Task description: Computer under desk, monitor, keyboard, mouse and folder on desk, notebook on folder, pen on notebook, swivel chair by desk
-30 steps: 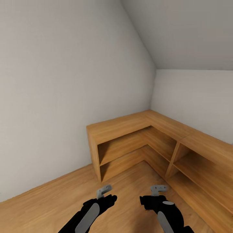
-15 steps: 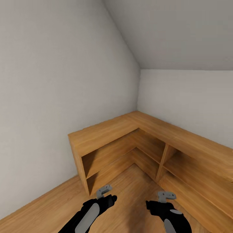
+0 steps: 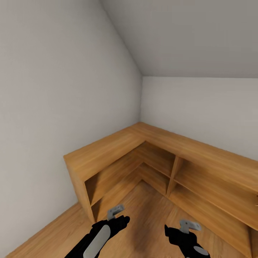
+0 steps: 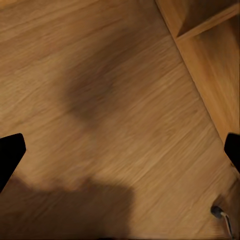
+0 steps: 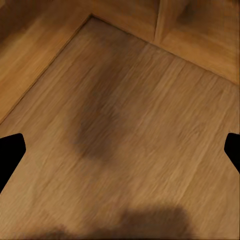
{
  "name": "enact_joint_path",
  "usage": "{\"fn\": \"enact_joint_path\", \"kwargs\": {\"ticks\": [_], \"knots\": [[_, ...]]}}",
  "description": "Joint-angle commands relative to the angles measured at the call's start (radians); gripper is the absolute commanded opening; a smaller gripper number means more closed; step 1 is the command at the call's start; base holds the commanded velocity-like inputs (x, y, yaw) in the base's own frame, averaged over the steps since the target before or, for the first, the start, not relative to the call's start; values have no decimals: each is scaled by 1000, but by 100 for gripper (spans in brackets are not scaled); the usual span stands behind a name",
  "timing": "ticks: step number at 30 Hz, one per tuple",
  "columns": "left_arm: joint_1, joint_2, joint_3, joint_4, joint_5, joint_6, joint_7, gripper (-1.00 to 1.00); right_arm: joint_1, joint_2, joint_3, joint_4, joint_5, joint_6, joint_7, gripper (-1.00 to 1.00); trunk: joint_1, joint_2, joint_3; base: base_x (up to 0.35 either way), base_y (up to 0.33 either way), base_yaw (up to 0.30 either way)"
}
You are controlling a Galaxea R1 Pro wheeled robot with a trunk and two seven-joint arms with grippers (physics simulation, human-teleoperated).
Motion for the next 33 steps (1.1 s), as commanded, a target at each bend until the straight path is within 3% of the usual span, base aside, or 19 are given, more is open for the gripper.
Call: {"fn": "enact_joint_path", "kwargs": {"ticks": [1,10,26,33], "knots": [[-1,0,-2,-2,9,0,8,100,0,-1,2,-1,-11,0,-10,100,0,-1,-1,5,314,-300],[-1,-1,-3,-2,5,0,7,100,3,-1,2,1,-12,-6,-11,100,0,-1,-1,2,217,-300],[-1,-2,-4,-3,3,0,7,100,3,-2,1,2,-10,-7,-11,100,0,-1,-1,3,21,-300],[-1,-11,-4,-2,3,0,-10,100,3,-7,0,27,-8,-8,-9,100,0,-1,-1,219,46,-300]]}}
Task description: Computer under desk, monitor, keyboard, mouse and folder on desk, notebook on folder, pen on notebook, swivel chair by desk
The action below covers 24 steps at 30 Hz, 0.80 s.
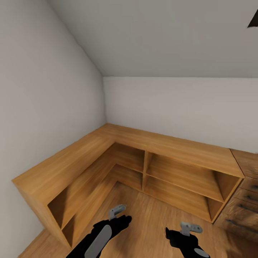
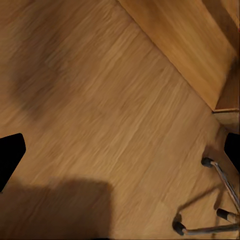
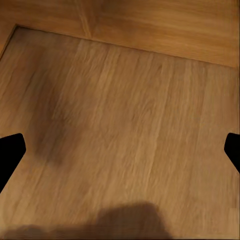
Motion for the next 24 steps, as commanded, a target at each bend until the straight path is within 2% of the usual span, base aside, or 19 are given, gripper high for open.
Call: {"fn": "enact_joint_path", "kwargs": {"ticks": [1,3,5,6,7,9,13,16,18,19,24], "knots": [[-1,-2,-2,-2,8,1,-2,100,0,-2,2,19,-10,-1,-10,100,1,0,-1,298,68,-300],[-1,-9,-4,-8,7,0,-51,100,-1,-5,2,128,-7,-54,-6,100,1,0,-1,316,71,-300],[-1,-10,-19,-15,6,5,-71,100,-1,-8,2,211,-4,-132,0,100,1,0,-1,327,72,-300],[5,2,-39,-9,6,15,-84,100,-2,-26,12,502,-2,-324,13,100,1,0,-1,321,143,-300],[8,6,-41,-8,6,16,-84,100,-3,-25,13,539,-2,-358,17,100,1,0,-1,315,158,-300],[28,25,-44,-9,5,18,-86,100,-4,-24,15,648,0,-495,28,100,1,0,-1,299,191,-300],[42,38,-46,-11,5,19,-85,100,-4,-23,16,708,0,-586,31,100,1,0,-1,289,210,-300],[45,37,-52,-11,5,19,-85,100,-5,-23,14,722,-1,-607,31,100,1,0,-1,284,209,-300],[47,37,-78,-11,4,20,-84,100,-5,-24,12,730,-1,-618,32,100,1,0,-1,292,175,-300],[48,37,-121,-12,3,19,-83,100,-5,-26,16,727,-2,-627,32,100,1,0,-1,328,35,-300],[48,37,-133,-12,3,19,-83,100,-5,-26,15,726,-2,-629,32,100,1,0,-1,334,-28,-300]]}}
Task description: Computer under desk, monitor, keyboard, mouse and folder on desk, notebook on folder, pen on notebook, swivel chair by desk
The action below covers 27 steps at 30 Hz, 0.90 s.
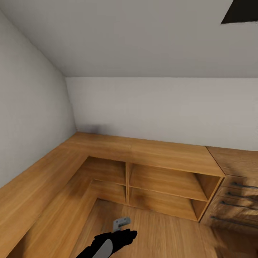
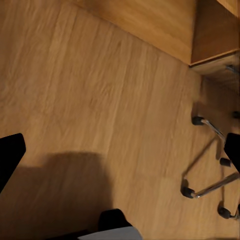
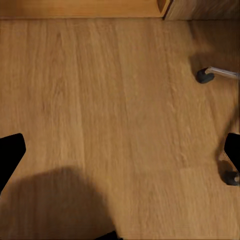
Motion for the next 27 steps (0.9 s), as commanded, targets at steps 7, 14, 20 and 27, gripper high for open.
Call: {"fn": "enact_joint_path", "kwargs": {"ticks": [7,14,20,27], "knots": [[0,2,-7,-2,9,0,10,100,0,-4,2,-2,-15,-5,-6,100,1,0,-1,341,-112,-300],[-1,1,-8,-1,8,0,11,100,-1,-7,-4,-1,-18,32,-5,100,1,0,-1,342,-144,-300],[0,5,-8,-1,7,0,10,100,-4,-9,-8,0,-21,160,2,100,1,0,-1,207,-108,-300],[-1,7,-8,0,7,0,9,100,-4,-7,-8,0,-22,173,1,100,1,0,-1,35,-19,-300]]}}
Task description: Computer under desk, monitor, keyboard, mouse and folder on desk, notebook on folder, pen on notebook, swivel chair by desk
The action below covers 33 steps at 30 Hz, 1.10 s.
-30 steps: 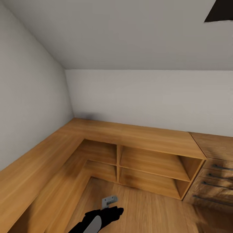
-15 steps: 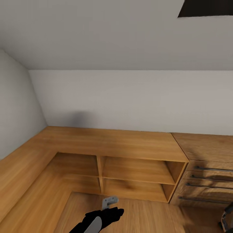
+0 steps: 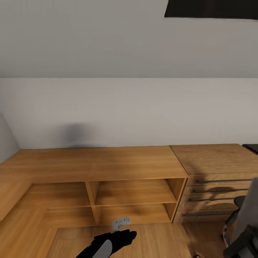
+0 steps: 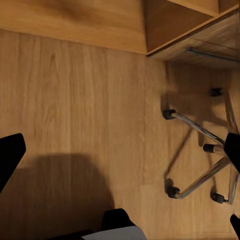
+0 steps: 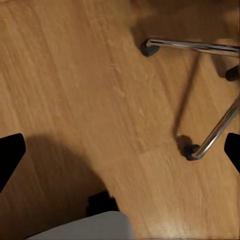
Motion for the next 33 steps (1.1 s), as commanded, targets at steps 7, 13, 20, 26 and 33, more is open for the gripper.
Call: {"fn": "enact_joint_path", "kwargs": {"ticks": [7,13,20,26,33], "knots": [[-1,-1,-2,-1,11,1,10,100,0,-3,5,-3,-5,9,-7,100,0,-1,-1,5,-3,-300],[-1,0,1,4,11,1,11,100,0,-3,5,-3,-5,10,-7,100,0,-1,-1,0,0,-300],[-2,-2,2,6,11,1,10,100,-1,-3,5,-3,-5,10,-7,100,0,-1,-1,0,0,-300],[-2,-8,1,6,17,1,9,100,-1,-4,5,-3,-5,10,-7,100,0,-1,-1,-48,43,-300],[-2,-8,1,6,19,1,9,100,-1,-4,5,-3,-3,12,3,100,0,-1,-1,-148,232,-300]]}}
